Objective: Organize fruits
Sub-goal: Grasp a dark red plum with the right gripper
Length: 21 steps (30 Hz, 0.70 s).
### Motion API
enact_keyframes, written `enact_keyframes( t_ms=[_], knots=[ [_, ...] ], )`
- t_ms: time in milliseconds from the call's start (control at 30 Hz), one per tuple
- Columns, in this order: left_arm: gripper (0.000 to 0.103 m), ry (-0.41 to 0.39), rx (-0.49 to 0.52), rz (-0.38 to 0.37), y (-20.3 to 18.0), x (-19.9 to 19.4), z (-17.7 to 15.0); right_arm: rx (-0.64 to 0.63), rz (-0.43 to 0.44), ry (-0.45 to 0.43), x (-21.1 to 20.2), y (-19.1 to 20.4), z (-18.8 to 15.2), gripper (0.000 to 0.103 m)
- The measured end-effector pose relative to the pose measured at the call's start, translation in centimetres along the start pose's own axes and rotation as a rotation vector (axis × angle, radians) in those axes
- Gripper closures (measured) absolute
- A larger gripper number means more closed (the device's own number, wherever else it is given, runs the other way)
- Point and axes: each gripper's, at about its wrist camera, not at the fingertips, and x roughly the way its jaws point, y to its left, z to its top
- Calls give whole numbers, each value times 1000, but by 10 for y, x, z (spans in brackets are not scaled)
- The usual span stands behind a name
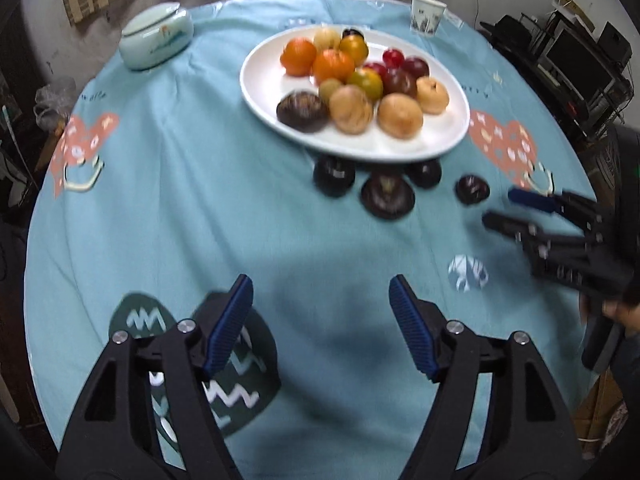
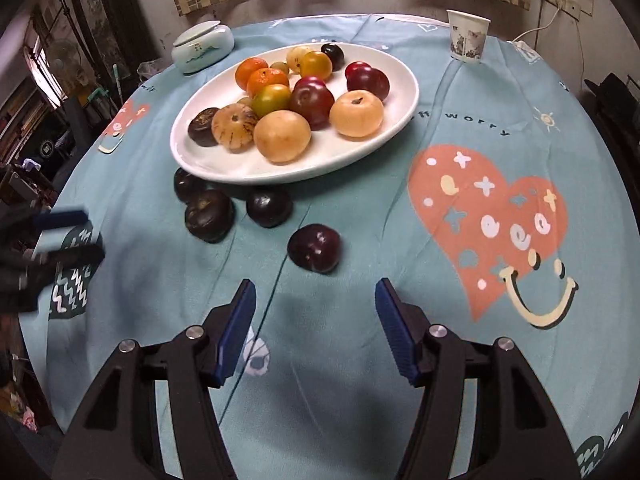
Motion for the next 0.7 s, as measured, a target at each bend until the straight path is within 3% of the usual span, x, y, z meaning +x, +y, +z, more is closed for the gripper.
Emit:
enact_keyframes(
  t_ms=[200,333,567,700],
  knots=[
    [31,-12,-25,9,1,-8,-5,-27,-22,42,24,2,13,50],
    [31,-22,-43,13,-5,-9,0,-68,-1,57,28,5,16,72],
    [31,-49,-73,16,-36,15,27,-27,72,31,5,-5,9,72],
    [40,-30,-91,19,-50,38,42,-26,82,31,-2,-10,3,72]
  ],
)
